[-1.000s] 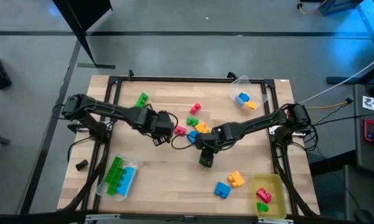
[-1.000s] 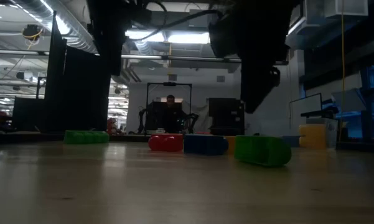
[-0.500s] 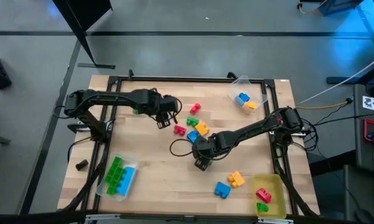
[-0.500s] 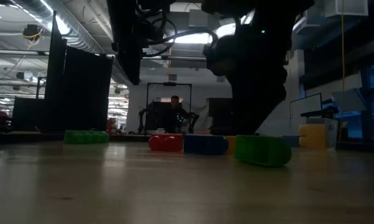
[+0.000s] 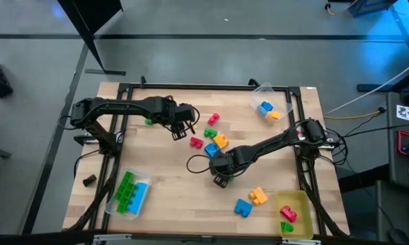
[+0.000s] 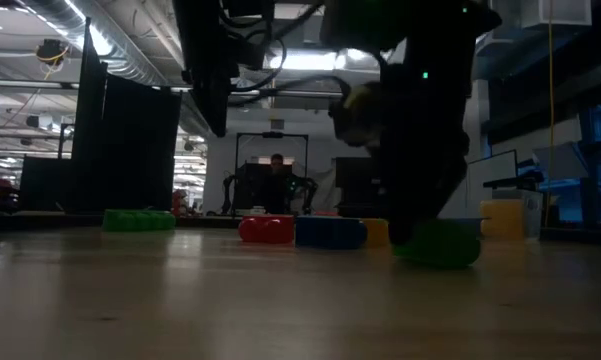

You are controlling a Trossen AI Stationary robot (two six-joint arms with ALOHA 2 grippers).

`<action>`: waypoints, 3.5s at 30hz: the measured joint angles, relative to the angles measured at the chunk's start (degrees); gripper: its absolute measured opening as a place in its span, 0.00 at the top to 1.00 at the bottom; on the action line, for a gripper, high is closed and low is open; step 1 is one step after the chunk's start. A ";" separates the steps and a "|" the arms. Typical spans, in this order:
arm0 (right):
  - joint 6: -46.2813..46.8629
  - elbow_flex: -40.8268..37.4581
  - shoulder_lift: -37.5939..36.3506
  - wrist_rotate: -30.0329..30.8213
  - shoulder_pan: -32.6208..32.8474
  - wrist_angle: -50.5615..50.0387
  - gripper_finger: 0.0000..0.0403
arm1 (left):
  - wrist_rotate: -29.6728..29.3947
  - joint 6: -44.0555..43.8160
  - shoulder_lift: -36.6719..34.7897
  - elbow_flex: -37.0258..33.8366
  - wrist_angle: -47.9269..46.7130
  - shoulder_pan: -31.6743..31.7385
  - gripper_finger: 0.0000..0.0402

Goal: Sort blocks by size
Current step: Put the bottom 2 stud green game piece into the yellow transparent bin

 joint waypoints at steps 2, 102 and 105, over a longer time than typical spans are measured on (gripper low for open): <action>0.00 0.00 0.92 -0.03 -0.02 -0.20 0.47 | 0.07 0.00 0.00 0.00 0.02 0.01 0.47; 15.16 -9.10 -9.70 -4.44 15.08 -2.47 0.66 | 11.82 -8.03 -42.36 -36.44 18.22 3.96 0.47; 15.11 -9.07 -8.47 -4.23 15.52 -2.39 0.66 | 11.83 -8.11 -42.36 -36.44 18.25 3.93 0.47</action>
